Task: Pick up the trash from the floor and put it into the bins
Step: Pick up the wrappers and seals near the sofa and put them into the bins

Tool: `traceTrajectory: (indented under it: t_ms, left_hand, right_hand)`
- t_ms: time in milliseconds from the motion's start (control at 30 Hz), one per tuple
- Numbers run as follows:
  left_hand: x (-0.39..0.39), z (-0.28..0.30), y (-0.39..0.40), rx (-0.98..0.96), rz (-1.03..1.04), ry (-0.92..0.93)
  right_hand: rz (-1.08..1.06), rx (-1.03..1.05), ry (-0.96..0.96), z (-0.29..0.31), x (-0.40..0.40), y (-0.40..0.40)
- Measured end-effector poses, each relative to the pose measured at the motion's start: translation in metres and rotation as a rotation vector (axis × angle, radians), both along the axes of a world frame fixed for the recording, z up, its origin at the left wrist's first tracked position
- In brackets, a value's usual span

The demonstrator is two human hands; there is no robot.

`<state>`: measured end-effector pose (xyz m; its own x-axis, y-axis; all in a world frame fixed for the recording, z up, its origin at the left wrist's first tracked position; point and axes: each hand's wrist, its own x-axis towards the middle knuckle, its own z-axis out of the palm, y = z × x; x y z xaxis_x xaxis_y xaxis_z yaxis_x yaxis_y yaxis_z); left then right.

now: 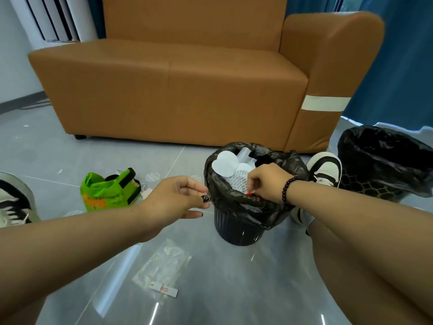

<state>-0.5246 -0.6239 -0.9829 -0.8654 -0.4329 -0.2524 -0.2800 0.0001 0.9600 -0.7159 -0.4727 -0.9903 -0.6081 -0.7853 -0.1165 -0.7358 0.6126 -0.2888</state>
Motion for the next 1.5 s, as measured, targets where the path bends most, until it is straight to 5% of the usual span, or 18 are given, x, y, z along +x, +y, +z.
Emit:
traceTrajectory:
  t_ms: [300,467,800,1133,1500]
  left_hand:
    - [0.015,-0.015,-0.018,-0.064,0.009,-0.101]
    - [0.021,-0.013,-0.025,-0.071,0.011,-0.098]
    - [0.053,-0.029,-0.046,-0.127,0.027,-0.159]
    - [0.087,-0.068,-0.078,-0.141,-0.021,-0.314]
    - [0.093,-0.115,-0.087,-0.105,-0.133,-0.403]
  right_hand:
    - [0.002,0.197,-0.139,0.002,-0.006,-0.021]
    - [-0.091,-0.030,-0.215,0.013,-0.010,-0.011]
    - [-0.024,-0.462,-0.045,0.037,0.050,-0.009]
    - [0.247,-0.007,-0.158,-0.047,0.116,-0.059]
    - [-0.082,0.096,-0.360,-0.183,0.169,-0.092]
